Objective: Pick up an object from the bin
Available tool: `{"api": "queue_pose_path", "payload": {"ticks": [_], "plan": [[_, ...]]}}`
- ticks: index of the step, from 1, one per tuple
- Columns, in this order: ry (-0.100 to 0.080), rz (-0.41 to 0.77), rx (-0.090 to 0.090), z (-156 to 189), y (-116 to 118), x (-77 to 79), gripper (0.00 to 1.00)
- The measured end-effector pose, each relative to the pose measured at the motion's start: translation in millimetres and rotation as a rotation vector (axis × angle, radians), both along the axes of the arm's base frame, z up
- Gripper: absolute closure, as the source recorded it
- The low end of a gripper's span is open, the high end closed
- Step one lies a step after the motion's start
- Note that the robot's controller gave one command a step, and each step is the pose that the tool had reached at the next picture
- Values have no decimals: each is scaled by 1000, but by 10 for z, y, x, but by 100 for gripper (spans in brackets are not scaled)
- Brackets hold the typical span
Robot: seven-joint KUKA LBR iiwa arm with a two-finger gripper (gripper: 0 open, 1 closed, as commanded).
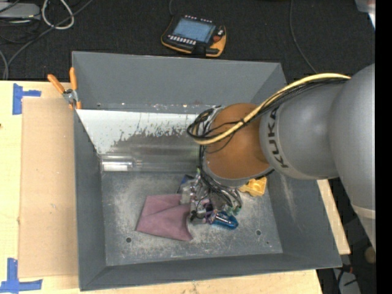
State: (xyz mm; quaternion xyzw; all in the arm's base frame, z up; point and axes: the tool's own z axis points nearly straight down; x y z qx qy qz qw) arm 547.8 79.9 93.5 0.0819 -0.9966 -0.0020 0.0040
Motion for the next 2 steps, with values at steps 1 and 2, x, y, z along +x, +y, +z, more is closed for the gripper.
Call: {"api": "queue_pose_path", "payload": {"ticks": [1,2], "plan": [[-6,80,0,290,-224,65,100],[-10,-4,-1,1001,-262,-19,100]]}}
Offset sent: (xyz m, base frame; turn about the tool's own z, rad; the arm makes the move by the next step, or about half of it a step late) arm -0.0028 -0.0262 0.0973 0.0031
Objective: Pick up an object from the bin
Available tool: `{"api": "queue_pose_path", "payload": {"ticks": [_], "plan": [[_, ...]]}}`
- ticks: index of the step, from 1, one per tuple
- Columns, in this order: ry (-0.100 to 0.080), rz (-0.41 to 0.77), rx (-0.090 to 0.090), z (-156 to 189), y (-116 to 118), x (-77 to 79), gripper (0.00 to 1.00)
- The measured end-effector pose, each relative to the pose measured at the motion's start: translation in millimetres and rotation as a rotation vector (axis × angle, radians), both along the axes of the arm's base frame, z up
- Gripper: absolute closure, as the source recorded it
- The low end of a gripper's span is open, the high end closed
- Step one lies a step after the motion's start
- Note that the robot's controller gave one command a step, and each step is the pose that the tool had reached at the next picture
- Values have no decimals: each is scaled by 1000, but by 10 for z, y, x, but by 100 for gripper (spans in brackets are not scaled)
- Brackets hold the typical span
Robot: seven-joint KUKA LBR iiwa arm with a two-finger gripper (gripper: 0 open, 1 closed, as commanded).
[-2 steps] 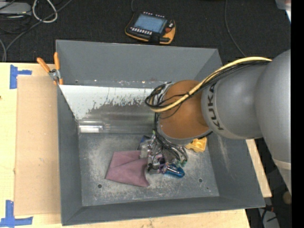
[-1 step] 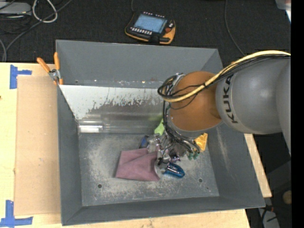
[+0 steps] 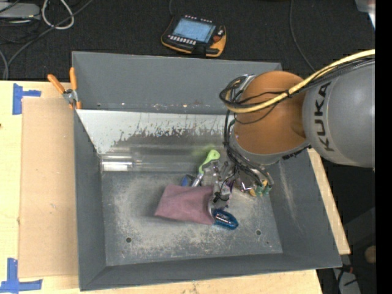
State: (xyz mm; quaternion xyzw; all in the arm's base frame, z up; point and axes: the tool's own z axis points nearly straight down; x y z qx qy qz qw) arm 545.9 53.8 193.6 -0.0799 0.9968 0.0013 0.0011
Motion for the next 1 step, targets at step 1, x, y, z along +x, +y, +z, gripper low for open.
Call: {"api": "queue_pose_path", "payload": {"ticks": [1], "plan": [[13,63,0,-151,66,75,100]]}}
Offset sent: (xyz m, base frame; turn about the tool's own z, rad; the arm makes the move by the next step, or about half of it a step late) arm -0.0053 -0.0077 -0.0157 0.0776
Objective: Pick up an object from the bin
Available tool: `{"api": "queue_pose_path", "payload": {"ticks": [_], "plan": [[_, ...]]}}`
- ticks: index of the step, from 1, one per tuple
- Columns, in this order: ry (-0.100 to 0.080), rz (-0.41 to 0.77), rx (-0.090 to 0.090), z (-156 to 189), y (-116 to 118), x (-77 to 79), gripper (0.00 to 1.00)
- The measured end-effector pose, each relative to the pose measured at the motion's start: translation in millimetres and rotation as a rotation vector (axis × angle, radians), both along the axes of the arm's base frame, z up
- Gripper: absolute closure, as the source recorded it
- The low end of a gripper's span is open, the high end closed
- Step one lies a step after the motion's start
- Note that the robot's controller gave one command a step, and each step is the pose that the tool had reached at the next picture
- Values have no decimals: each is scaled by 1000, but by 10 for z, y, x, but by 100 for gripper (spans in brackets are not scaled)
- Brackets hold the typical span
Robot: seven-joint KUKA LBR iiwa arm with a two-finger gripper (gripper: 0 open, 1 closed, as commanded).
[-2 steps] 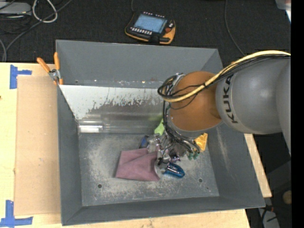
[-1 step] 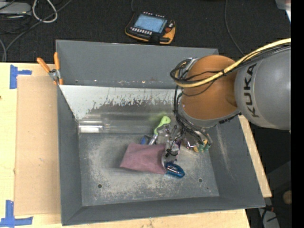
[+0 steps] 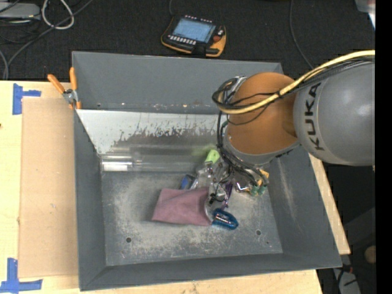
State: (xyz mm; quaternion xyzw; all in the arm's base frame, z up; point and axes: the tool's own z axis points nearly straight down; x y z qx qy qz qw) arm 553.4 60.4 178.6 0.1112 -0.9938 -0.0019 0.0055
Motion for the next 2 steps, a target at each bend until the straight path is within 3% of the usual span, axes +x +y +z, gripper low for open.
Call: {"api": "queue_pose_path", "payload": {"ticks": [1,2], "plan": [[-4,-143,-2,-17,-147,-135,100],[-2,-61,0,961,-91,-86,100]]}}
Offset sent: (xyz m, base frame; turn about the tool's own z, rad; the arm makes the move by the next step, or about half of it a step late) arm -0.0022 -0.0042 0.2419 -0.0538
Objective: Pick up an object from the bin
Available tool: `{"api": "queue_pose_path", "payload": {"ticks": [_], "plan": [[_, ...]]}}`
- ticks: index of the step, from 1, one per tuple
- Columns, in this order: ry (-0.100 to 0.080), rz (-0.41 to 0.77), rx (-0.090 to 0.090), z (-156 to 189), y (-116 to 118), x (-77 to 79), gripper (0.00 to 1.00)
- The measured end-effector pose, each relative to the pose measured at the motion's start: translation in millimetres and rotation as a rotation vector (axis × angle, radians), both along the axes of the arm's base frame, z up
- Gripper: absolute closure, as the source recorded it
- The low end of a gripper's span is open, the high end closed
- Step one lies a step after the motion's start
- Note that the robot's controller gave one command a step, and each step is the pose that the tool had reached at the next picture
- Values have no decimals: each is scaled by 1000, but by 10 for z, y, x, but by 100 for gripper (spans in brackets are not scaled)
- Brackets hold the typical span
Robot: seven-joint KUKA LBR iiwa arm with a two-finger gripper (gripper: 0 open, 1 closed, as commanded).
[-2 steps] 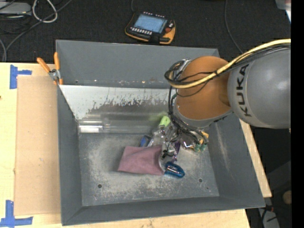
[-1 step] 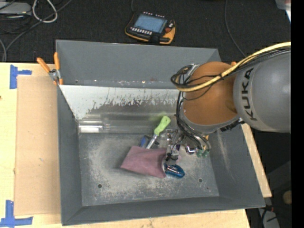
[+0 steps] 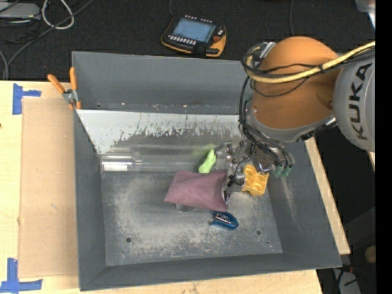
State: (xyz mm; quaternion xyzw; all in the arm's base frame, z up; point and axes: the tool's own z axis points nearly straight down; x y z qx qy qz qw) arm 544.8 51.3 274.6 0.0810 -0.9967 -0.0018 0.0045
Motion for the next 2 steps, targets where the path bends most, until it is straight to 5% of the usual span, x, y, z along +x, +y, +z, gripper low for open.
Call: {"api": "queue_pose_path", "payload": {"ticks": [1,2], "plan": [[8,33,0,1040,-49,-276,100],[-1,7,0,240,-43,-39,100]]}}
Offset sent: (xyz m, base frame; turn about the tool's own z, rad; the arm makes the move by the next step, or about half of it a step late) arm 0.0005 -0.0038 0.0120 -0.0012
